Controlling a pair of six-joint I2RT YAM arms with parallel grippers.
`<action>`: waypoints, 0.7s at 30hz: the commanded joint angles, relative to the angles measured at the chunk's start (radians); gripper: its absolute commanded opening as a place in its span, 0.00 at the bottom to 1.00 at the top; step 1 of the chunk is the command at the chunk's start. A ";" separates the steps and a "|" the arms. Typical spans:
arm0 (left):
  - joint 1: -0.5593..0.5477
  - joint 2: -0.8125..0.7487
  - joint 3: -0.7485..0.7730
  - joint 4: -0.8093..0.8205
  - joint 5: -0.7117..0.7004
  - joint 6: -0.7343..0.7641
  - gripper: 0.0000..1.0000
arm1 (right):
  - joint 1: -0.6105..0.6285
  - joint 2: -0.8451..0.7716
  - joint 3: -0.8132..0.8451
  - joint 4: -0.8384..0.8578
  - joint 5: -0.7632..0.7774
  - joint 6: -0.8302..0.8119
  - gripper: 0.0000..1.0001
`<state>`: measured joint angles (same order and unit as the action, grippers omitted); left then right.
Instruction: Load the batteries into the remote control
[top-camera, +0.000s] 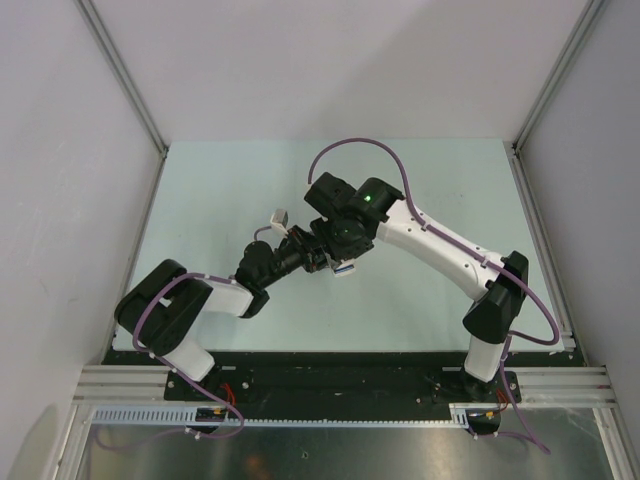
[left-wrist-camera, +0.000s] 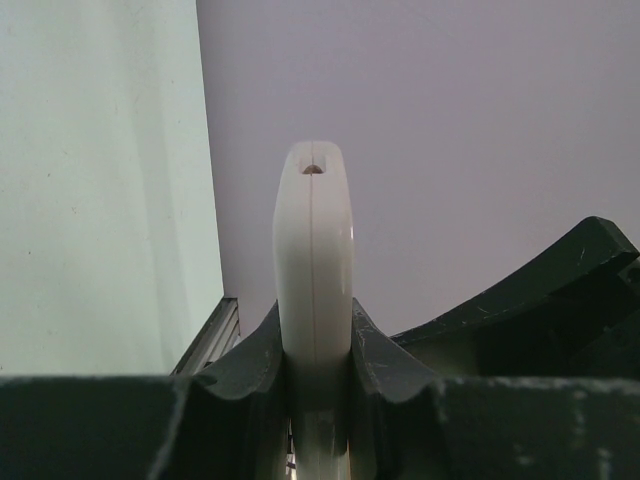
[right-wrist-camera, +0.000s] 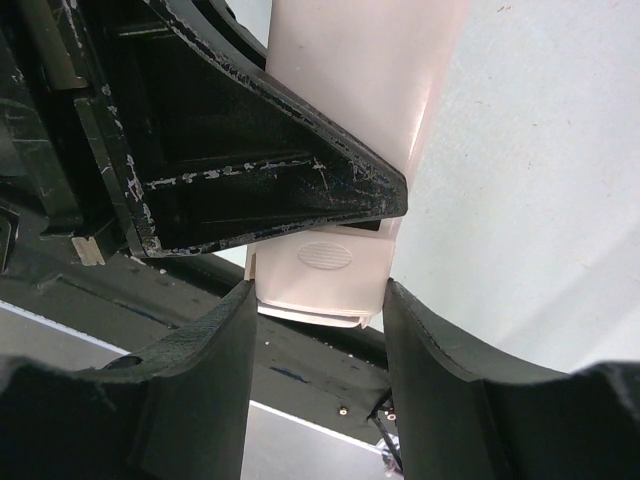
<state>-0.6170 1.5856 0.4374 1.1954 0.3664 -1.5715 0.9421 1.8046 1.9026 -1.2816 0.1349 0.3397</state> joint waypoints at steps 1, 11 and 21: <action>-0.007 -0.010 0.018 0.096 0.006 -0.019 0.00 | 0.007 -0.005 0.033 0.001 0.015 0.016 0.50; -0.006 -0.006 0.020 0.093 -0.010 -0.009 0.00 | 0.011 -0.033 0.007 -0.001 0.019 0.038 0.50; -0.006 -0.003 0.014 0.055 -0.032 0.028 0.00 | 0.015 -0.047 -0.004 0.007 0.031 0.051 0.50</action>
<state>-0.6170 1.5856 0.4374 1.1954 0.3523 -1.5669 0.9512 1.7966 1.8961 -1.2816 0.1493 0.3737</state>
